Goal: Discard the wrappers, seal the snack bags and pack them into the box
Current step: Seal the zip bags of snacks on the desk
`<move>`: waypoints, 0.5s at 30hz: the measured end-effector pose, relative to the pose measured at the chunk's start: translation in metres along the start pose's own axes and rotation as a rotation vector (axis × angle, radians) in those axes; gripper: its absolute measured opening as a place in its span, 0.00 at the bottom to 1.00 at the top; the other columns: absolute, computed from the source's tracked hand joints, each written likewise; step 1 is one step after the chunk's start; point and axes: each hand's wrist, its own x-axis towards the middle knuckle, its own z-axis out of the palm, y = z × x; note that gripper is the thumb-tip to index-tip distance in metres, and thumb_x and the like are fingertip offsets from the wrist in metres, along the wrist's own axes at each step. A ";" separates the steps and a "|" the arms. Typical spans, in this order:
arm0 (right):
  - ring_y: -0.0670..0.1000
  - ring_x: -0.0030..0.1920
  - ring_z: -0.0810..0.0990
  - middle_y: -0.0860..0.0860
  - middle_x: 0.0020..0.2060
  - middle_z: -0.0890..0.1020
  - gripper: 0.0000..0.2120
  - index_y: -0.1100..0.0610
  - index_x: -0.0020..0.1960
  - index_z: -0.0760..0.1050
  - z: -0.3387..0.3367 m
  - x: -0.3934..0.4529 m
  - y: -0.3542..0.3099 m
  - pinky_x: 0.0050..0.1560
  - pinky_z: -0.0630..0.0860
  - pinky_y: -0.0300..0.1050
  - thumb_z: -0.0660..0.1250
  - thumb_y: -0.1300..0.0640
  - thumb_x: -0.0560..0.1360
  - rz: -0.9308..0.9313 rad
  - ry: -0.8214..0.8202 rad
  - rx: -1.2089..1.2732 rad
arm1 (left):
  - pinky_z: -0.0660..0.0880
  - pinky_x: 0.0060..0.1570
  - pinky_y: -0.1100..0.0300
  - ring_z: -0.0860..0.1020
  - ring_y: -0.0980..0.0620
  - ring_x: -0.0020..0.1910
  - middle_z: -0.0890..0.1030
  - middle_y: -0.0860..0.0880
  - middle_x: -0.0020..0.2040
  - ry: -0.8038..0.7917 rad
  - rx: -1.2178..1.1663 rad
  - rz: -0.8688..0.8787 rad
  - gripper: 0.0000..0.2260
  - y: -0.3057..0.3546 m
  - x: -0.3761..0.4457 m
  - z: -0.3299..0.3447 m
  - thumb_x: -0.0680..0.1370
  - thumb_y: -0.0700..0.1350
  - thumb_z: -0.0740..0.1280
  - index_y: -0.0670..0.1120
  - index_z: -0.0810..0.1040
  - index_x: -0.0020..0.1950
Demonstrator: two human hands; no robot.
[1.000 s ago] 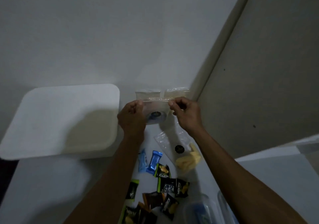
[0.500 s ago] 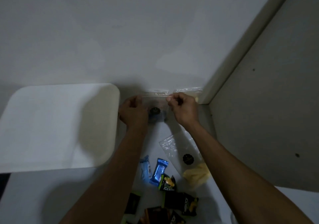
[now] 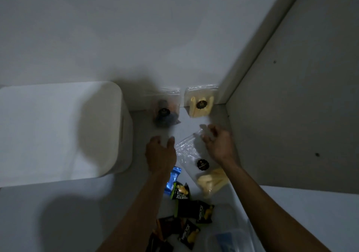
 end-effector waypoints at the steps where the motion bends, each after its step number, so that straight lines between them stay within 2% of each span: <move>1: 0.56 0.55 0.81 0.55 0.55 0.82 0.17 0.56 0.61 0.78 0.002 -0.004 0.008 0.55 0.76 0.46 0.74 0.57 0.73 0.017 -0.017 -0.069 | 0.72 0.53 0.56 0.78 0.42 0.57 0.80 0.40 0.58 -0.043 0.086 -0.007 0.23 -0.009 -0.003 0.008 0.76 0.54 0.69 0.39 0.76 0.62; 3: 0.55 0.59 0.79 0.55 0.60 0.80 0.21 0.54 0.64 0.76 0.007 -0.010 0.024 0.58 0.74 0.45 0.74 0.56 0.73 0.046 -0.038 -0.123 | 0.73 0.54 0.55 0.78 0.39 0.59 0.79 0.38 0.60 -0.114 0.187 -0.044 0.25 -0.019 -0.007 0.019 0.75 0.55 0.70 0.37 0.75 0.63; 5: 0.55 0.61 0.78 0.54 0.62 0.79 0.22 0.54 0.66 0.75 0.011 -0.013 0.033 0.60 0.74 0.46 0.73 0.55 0.73 0.060 -0.040 -0.123 | 0.72 0.49 0.59 0.78 0.39 0.59 0.79 0.38 0.61 -0.151 0.170 -0.108 0.25 -0.022 -0.010 0.027 0.75 0.53 0.71 0.36 0.74 0.64; 8: 0.54 0.60 0.78 0.54 0.60 0.80 0.22 0.55 0.66 0.74 0.017 -0.014 0.041 0.59 0.75 0.46 0.74 0.54 0.73 0.104 -0.023 -0.041 | 0.67 0.44 0.62 0.78 0.41 0.60 0.79 0.40 0.62 -0.132 0.118 -0.180 0.23 -0.021 -0.011 0.035 0.76 0.50 0.70 0.37 0.73 0.65; 11: 0.54 0.55 0.80 0.53 0.52 0.81 0.21 0.54 0.63 0.76 0.020 -0.018 0.041 0.59 0.77 0.51 0.75 0.57 0.71 0.163 -0.007 0.118 | 0.72 0.50 0.59 0.78 0.41 0.60 0.80 0.40 0.61 -0.090 0.117 -0.175 0.20 -0.022 -0.011 0.038 0.76 0.49 0.70 0.38 0.76 0.63; 13: 0.51 0.46 0.81 0.49 0.43 0.81 0.18 0.53 0.60 0.77 0.020 -0.021 0.042 0.52 0.78 0.48 0.75 0.57 0.71 0.171 0.029 0.192 | 0.74 0.53 0.55 0.80 0.39 0.57 0.82 0.39 0.57 -0.054 0.100 -0.135 0.16 -0.024 -0.012 0.037 0.76 0.48 0.70 0.38 0.80 0.57; 15: 0.45 0.40 0.79 0.46 0.39 0.80 0.15 0.53 0.57 0.78 0.015 -0.026 0.037 0.46 0.77 0.44 0.75 0.57 0.72 0.154 0.066 0.231 | 0.75 0.42 0.57 0.81 0.41 0.47 0.82 0.41 0.45 -0.033 0.009 -0.101 0.11 -0.023 -0.016 0.033 0.76 0.46 0.70 0.37 0.79 0.45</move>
